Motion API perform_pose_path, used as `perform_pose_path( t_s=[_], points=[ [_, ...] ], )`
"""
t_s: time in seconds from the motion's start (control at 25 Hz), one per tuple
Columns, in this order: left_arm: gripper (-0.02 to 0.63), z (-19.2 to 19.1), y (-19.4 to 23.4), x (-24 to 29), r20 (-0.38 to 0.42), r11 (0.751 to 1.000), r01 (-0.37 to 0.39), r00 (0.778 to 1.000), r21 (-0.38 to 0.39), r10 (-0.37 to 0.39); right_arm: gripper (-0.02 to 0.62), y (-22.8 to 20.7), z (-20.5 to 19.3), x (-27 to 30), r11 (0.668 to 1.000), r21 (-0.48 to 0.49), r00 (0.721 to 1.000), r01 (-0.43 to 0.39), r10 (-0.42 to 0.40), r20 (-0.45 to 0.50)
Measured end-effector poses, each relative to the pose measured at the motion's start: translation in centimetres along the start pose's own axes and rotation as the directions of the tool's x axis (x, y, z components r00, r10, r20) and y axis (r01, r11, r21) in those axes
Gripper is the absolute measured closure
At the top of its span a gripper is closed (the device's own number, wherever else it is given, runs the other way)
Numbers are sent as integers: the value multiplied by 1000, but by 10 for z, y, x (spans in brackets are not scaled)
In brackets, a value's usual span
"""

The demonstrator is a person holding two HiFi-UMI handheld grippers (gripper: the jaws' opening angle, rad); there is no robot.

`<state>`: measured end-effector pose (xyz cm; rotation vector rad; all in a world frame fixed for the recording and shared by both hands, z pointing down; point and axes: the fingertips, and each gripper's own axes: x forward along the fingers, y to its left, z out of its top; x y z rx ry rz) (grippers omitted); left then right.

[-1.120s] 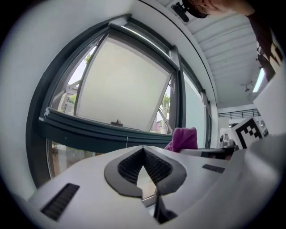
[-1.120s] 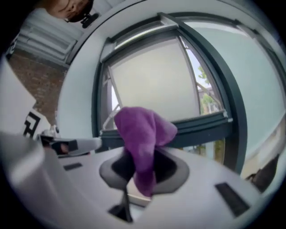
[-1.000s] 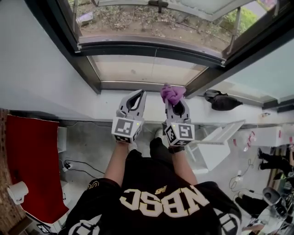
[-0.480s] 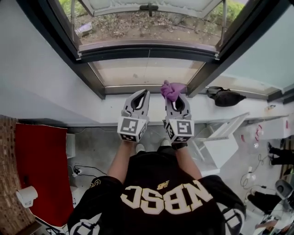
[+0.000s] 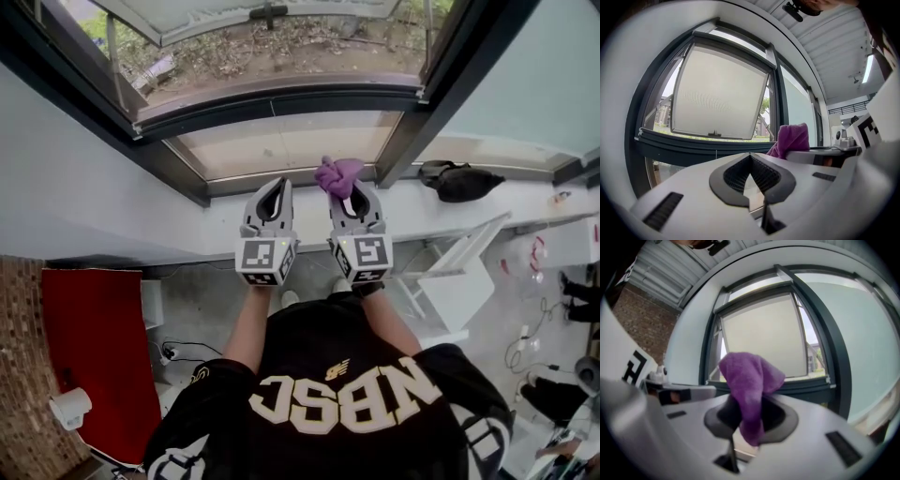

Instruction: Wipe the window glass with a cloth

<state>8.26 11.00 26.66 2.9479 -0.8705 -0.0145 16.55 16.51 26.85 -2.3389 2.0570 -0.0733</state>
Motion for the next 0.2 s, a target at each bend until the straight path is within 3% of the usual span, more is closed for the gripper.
perform_pose_path(
  t_s=[0.2],
  points=[
    [583, -12, -41, 41, -16, 1000, 10, 1000, 6, -10, 508, -52, -6, -4, 1000, 0, 1000, -10, 10, -5]
  ],
)
